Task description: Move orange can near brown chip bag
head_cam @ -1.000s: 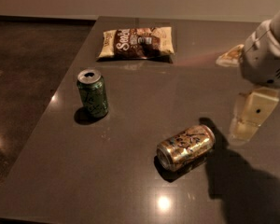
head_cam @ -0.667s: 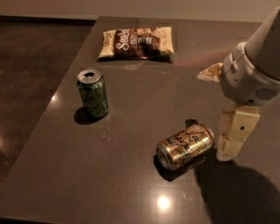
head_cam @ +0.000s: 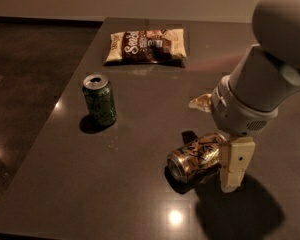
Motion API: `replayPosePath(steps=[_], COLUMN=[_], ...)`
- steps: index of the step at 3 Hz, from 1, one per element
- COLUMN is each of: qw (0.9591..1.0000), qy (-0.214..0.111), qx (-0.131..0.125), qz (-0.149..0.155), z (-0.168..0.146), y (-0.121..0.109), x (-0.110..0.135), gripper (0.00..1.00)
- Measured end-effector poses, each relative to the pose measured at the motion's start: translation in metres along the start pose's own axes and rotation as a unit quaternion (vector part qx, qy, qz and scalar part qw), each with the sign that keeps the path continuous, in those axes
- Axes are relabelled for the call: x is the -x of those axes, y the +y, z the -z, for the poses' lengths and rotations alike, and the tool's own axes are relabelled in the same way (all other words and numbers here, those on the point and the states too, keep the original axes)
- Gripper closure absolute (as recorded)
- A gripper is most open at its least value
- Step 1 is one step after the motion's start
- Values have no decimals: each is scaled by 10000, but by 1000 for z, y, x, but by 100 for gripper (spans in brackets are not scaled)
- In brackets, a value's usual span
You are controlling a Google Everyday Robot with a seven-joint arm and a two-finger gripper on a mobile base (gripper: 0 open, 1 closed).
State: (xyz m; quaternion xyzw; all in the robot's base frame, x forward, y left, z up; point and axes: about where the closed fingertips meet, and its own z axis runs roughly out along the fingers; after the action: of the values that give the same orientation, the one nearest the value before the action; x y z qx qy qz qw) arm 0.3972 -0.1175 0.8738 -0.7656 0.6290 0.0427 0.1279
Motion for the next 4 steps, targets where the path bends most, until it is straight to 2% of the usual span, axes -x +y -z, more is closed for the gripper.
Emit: replayPosePath(steps=[1, 2, 3, 4], qw=[9997, 9992, 9986, 9959], qy=[175, 302, 385, 515], qx=[88, 236, 327, 485], qz=[168, 99, -161, -561], z=[-11, -17, -16, -15], y=[4, 2, -2, -13], x=[-3, -10, -16, -19], gripper=[0, 19, 42, 65])
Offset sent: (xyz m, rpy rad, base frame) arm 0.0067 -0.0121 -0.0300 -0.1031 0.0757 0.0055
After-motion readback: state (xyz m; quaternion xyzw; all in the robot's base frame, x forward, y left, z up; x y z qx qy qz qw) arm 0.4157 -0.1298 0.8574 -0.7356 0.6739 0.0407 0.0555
